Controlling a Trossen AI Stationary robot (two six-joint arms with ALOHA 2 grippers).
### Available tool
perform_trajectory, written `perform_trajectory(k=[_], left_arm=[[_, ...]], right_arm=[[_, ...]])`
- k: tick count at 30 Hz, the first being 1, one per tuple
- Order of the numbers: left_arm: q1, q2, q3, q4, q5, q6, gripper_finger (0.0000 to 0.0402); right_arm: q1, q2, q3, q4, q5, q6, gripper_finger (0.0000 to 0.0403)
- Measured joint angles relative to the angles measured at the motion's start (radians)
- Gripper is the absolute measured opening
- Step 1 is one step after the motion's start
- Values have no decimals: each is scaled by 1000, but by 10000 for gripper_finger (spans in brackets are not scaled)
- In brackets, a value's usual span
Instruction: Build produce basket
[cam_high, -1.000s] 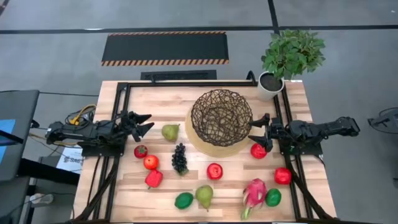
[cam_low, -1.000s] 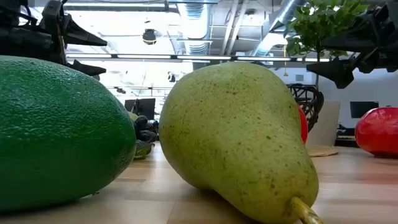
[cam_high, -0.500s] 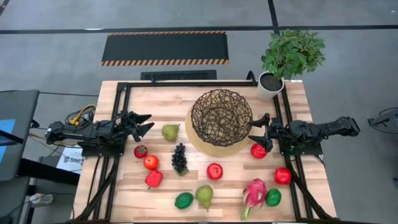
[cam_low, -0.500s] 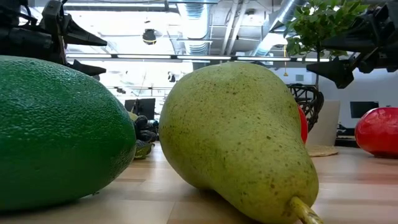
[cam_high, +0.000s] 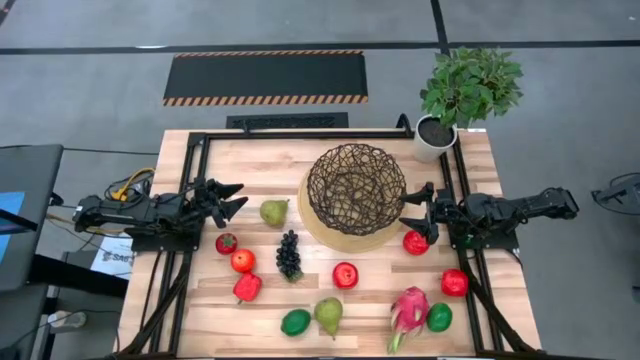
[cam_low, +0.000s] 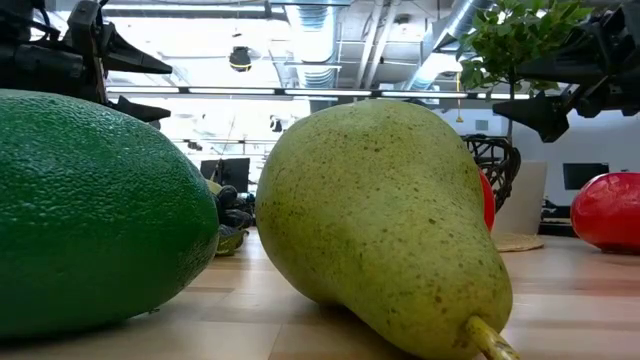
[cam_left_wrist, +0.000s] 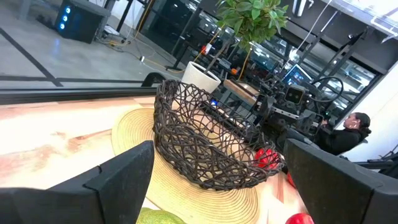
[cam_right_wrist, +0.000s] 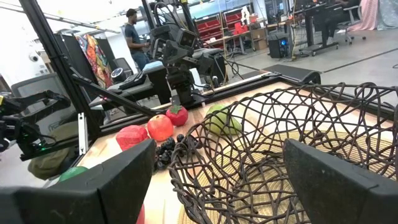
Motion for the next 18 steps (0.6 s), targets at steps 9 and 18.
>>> perform_trajectory(k=[9, 18], left_arm=[[0, 0, 0, 0, -28, 0, 345], [0, 0, 0, 1, -59, -5, 345]], right_arm=[[0, 0, 0, 0, 0, 0, 372], [0, 0, 0, 0, 0, 0, 372]])
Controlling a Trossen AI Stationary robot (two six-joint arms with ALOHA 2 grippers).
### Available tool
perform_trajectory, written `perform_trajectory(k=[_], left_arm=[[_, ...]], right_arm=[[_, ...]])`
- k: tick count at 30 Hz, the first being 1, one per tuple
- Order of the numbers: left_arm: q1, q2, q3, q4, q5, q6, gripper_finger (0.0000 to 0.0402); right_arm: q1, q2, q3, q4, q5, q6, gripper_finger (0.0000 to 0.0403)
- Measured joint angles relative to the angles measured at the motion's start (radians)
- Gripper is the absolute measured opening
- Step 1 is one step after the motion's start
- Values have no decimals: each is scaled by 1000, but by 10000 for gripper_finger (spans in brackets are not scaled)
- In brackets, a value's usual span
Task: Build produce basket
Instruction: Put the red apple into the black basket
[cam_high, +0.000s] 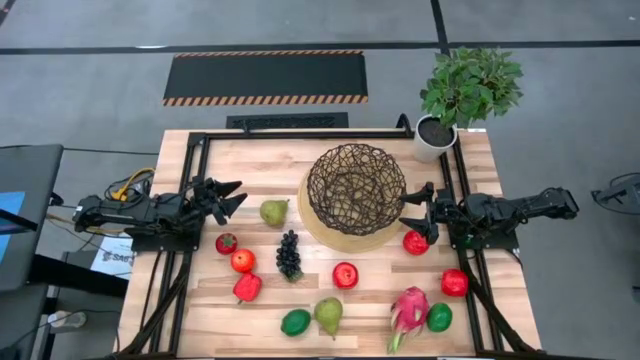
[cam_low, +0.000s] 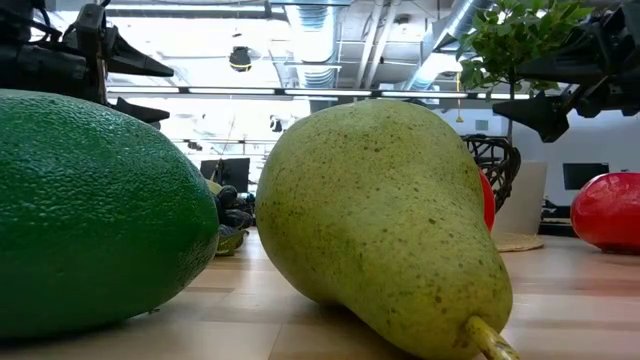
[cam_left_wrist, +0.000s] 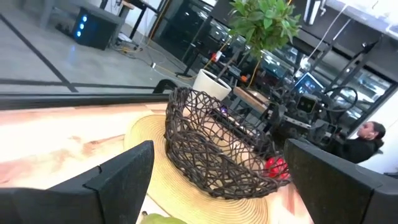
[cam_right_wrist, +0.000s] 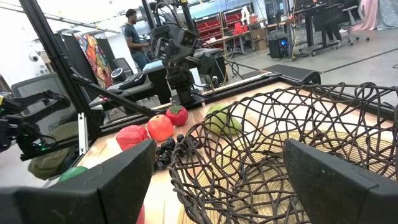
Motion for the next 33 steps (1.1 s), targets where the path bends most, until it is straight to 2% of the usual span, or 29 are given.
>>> perform_trajectory(k=[8, 15, 21, 26, 33], left_arm=[[0, 0, 0, 1, 4, -9, 345], [0, 0, -2, 38, -2, -144, 345], [0, 0, -2, 99, -2, -372, 345], [0, 0, -2, 123, -33, -423, 345], [0, 0, -2, 121, -56, -501, 345]], right_arm=[[-13, 0, 0, 1, 14, -43, 372], [-38, 0, 0, 8, 17, -24, 372], [-67, -1, 0, 46, 25, 176, 372], [-96, -1, 0, 47, 25, 397, 372], [-143, -1, 0, 48, 19, 566, 372]])
